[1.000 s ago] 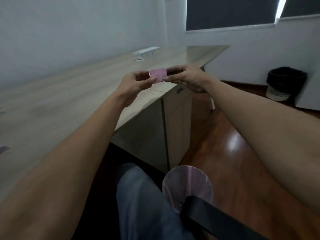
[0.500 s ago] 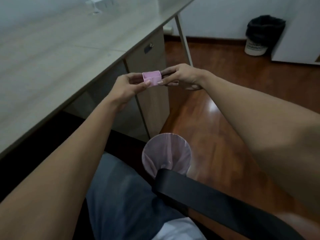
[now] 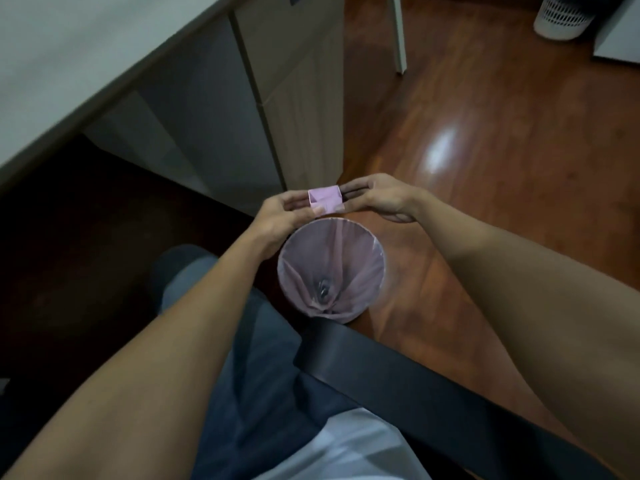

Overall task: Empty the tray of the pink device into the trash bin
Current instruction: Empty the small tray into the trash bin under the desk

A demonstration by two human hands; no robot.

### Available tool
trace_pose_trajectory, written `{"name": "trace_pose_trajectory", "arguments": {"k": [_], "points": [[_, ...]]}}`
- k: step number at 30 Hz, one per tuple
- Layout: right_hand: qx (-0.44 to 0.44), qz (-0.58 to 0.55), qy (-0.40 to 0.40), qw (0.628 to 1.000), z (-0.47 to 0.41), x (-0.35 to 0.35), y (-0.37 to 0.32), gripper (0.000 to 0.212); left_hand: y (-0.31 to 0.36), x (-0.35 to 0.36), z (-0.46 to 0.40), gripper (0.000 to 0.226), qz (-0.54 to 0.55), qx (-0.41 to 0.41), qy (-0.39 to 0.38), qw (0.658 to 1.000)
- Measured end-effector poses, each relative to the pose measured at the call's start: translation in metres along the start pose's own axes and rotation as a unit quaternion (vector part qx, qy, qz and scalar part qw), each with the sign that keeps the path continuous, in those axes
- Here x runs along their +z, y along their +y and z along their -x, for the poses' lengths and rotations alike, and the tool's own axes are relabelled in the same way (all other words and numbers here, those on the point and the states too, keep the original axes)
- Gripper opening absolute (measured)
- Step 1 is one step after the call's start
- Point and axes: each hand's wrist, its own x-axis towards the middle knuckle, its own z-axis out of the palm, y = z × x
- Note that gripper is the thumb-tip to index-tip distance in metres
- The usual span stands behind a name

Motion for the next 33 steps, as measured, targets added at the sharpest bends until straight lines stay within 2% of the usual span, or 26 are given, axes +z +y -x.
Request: {"name": "trace_pose_trajectory", "arguments": {"k": [5, 10, 13, 19, 25, 29, 33], "points": [[0.05, -0.026, -0.004, 0.998, -0.01, 0.012, 0.033, 0.065, -0.037, 0.001, -0.007, 0.048, 0.039, -0.068, 0.014, 0.997], [0.093, -0.024, -0.015, 0.995, -0.02, 0.028, 0.049, 0.045, -0.056, -0.003, -0.016, 0.042, 0.04, -0.113, 0.027, 0.992], [0.125, -0.051, 0.006, 0.991, -0.028, 0.037, 0.047, 0.05, -0.055, 0.0, -0.021, 0.039, 0.039, -0.13, 0.052, 0.989], [0.23, -0.083, 0.042, 0.969, -0.041, 0.043, 0.032, 0.047, -0.044, 0.0, -0.036, 0.057, 0.018, -0.186, 0.08, 0.979], [0.303, -0.08, 0.062, 0.948, -0.041, 0.044, 0.01, 0.049, -0.035, 0.001, -0.047, 0.05, 0.01, -0.213, 0.114, 0.97], [0.331, -0.069, 0.051, 0.94, -0.042, 0.04, 0.008, 0.051, -0.032, -0.001, -0.047, 0.052, 0.005, -0.223, 0.102, 0.97], [0.312, -0.035, 0.042, 0.949, -0.044, 0.037, 0.009, 0.048, -0.032, -0.003, -0.045, 0.05, 0.019, -0.216, 0.079, 0.973]]}}
